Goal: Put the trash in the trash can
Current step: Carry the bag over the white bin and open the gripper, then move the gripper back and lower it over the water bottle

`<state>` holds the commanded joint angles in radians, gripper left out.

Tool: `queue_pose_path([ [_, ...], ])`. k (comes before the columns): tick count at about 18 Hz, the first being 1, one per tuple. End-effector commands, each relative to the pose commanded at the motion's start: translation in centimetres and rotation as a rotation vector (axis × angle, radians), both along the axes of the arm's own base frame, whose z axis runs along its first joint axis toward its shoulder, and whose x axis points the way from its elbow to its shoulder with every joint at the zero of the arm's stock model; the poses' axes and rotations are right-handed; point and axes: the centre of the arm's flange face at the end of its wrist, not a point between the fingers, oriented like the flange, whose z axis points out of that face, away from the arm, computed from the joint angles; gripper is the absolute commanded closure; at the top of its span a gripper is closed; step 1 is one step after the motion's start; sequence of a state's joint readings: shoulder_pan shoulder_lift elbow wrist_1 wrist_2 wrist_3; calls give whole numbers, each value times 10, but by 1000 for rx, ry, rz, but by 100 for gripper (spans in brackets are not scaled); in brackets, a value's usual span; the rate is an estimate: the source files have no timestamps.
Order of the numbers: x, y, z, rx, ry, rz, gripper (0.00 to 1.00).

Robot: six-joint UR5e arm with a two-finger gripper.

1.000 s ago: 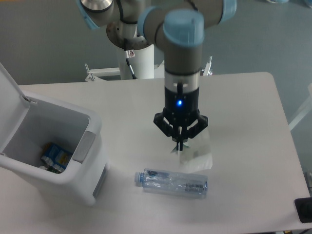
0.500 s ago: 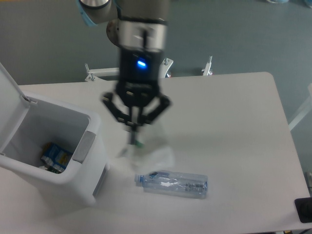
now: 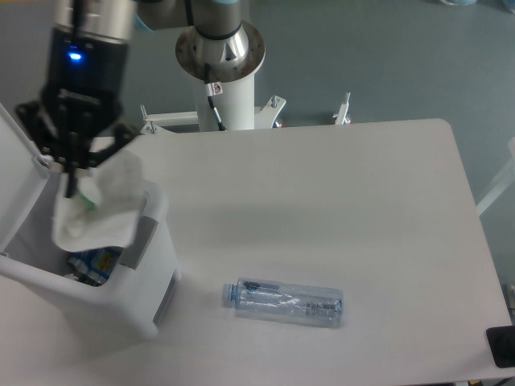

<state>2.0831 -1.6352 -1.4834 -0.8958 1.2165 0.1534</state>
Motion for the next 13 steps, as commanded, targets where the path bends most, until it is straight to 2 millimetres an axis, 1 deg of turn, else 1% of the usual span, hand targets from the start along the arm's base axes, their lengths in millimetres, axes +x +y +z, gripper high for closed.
queue_pose_path([
  [1, 0, 1, -1, -1, 5, -9, 64],
  [2, 0, 2, -2, -1, 4, -11, 42],
  [3, 0, 2, -2, -1, 0, -5, 35],
  [4, -1, 3, -3, -2, 2, -7, 23],
  [5, -1, 4, -1, 3, 5, -10, 13],
  [6, -1, 4, -1, 1, 3, -9, 6],
  [7, -2, 5, -1, 2, 1, -4, 0],
  [8, -2, 5, 0, 3, 0, 0, 0],
  [9, -7, 4, 0, 3, -1, 10, 0],
  [10, -24, -1, 0, 1, 4, 40, 0],
  [12, -98, -25, -14, -24, -6, 167, 0],
  [13, -130, -33, -30, -46, -19, 218, 0],
])
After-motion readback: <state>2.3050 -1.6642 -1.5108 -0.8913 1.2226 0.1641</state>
